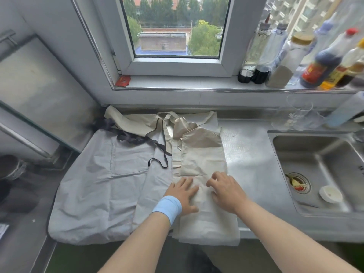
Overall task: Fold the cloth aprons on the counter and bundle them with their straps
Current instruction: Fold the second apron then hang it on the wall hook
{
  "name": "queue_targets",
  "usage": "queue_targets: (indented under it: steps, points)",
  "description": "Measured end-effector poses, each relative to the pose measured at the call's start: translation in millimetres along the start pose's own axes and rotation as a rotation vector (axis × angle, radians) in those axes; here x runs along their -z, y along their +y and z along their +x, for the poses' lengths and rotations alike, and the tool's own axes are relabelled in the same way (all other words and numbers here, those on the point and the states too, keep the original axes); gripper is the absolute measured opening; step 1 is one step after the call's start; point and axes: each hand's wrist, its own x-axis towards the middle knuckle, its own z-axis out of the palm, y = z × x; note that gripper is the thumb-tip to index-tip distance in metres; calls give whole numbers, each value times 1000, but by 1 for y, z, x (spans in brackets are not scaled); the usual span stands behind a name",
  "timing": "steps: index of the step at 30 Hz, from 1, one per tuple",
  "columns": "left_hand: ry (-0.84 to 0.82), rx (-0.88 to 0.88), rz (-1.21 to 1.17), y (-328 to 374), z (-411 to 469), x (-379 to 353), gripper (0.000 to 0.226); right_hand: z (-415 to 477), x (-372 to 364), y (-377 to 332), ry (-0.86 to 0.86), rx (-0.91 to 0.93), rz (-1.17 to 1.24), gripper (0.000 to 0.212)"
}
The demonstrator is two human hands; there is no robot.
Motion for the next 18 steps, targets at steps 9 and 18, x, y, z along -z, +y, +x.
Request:
queue_targets:
  steps: [9,18]
  points:
    - [182,69,78,10,7,8,63,-38,-33,-11,-329,-82,-89,67]
    - [196,-133,139,41,-47,-43,108,-38,-23,-20,-167,-29,-168,67]
